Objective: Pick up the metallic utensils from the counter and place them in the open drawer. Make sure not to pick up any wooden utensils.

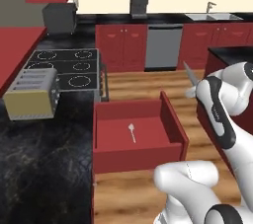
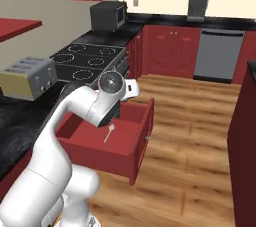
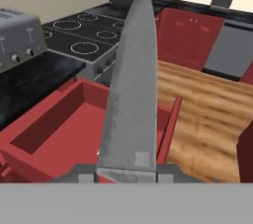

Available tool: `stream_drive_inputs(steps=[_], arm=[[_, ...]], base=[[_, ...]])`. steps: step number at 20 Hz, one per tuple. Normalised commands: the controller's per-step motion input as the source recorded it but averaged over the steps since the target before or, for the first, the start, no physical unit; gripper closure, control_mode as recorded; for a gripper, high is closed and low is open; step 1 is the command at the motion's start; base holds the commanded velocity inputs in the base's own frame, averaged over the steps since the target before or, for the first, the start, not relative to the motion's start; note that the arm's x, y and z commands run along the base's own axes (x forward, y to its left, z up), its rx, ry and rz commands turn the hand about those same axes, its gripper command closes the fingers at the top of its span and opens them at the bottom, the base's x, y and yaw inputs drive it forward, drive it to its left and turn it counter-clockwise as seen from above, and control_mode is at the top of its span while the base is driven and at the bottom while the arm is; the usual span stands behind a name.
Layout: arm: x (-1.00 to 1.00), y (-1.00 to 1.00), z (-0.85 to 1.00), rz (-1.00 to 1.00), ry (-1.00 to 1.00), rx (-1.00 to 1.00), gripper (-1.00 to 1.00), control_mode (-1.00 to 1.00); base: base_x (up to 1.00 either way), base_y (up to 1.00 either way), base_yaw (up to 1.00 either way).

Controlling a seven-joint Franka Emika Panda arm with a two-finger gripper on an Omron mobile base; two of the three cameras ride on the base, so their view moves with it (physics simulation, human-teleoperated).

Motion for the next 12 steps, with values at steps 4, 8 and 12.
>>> stream_drive_inputs(steps=[4,8,12], arm=[[0.0,0.0,0.0,0.0,0.0,0.0,1.0,1.0],[0.0,0.0,0.0,0.0,0.0,0.0,1.0,1.0],[0.0,0.0,0.0,0.0,0.0,0.0,1.0,1.0]], base=[[0.67,0.52,-0.01],[0.04,0.79,-0.02],[0.0,0.34,0.0]])
